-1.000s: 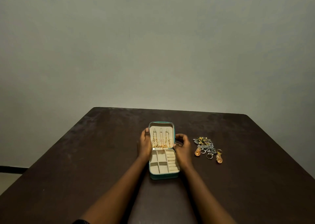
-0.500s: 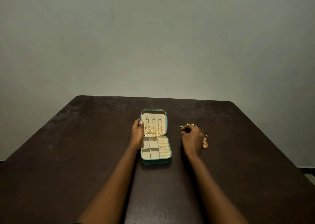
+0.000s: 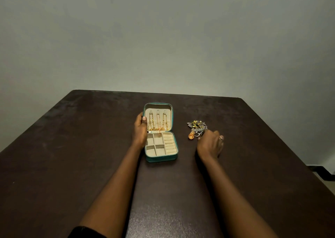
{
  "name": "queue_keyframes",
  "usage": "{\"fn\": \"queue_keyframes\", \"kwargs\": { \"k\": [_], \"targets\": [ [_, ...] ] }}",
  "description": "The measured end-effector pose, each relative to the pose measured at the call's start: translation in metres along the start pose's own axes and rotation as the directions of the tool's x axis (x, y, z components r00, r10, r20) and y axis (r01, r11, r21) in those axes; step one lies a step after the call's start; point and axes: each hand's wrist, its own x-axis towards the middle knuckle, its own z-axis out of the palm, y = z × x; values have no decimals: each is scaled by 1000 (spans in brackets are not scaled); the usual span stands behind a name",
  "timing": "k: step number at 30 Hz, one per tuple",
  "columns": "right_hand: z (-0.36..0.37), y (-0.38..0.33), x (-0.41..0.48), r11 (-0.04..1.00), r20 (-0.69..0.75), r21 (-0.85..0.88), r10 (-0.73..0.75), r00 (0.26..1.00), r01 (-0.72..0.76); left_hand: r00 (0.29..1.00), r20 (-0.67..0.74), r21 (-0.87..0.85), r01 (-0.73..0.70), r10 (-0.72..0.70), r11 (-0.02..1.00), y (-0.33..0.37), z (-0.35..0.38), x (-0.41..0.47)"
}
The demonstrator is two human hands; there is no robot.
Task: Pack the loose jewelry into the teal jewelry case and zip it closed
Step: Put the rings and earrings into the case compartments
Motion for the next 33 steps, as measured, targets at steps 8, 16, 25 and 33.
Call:
{"fn": "queue_keyframes", "kwargs": {
  "k": [8,16,25,33],
  "targets": [
    [-4,-10,-8,958,-65,207,-189,980,198,999,21,-18,-25,25,1000,6,0,-5],
    [-8,-52,0,718,126,609,-507,853,337,998,34,-51,-50,52,997,5,1,-2],
    [23,-45,-5,681,-4,591,-534,846,432,997,22,25,-80,80,996,-4,0,3],
    [16,-47,-7,711,-13,385,-633,774,588,995,28,29,-101,100,995,-4,1,2]
  ]
}}
